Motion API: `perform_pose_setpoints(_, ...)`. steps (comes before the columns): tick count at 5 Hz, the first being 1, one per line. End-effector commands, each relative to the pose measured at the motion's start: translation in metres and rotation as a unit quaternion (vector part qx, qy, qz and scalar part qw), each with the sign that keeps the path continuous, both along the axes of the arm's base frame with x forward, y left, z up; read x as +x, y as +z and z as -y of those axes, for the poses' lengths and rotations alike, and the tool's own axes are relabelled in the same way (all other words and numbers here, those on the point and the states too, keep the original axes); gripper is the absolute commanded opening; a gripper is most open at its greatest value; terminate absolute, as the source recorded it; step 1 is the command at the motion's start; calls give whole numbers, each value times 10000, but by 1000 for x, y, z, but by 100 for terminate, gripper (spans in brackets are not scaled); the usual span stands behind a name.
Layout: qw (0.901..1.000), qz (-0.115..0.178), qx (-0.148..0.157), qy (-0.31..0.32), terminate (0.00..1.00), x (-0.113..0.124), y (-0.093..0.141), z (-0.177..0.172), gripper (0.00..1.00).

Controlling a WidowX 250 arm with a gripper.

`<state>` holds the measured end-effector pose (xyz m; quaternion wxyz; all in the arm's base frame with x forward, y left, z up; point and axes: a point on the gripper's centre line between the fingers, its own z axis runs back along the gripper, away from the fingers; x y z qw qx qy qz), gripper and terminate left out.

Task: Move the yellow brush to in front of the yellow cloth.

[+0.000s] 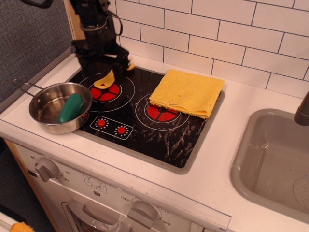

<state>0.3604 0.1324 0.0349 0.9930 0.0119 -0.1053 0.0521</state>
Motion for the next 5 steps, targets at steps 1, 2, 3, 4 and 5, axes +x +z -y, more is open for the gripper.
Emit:
perform_pose_setpoints(1,9940,1047,80,-295,0,2,-1,-14,100)
perform_pose_setpoints(2,9931,1109,42,-371,0,2,-6,-16,100)
perform_pose_setpoints(3,9946,984,108,-297,0,1,-7,-19,0)
perform_pose_setpoints(4,9955,885,132,-303,0,0,-7,-21,0)
perform_pose_setpoints(5,9961,825,161,-264,0,-4,-4,-21,0)
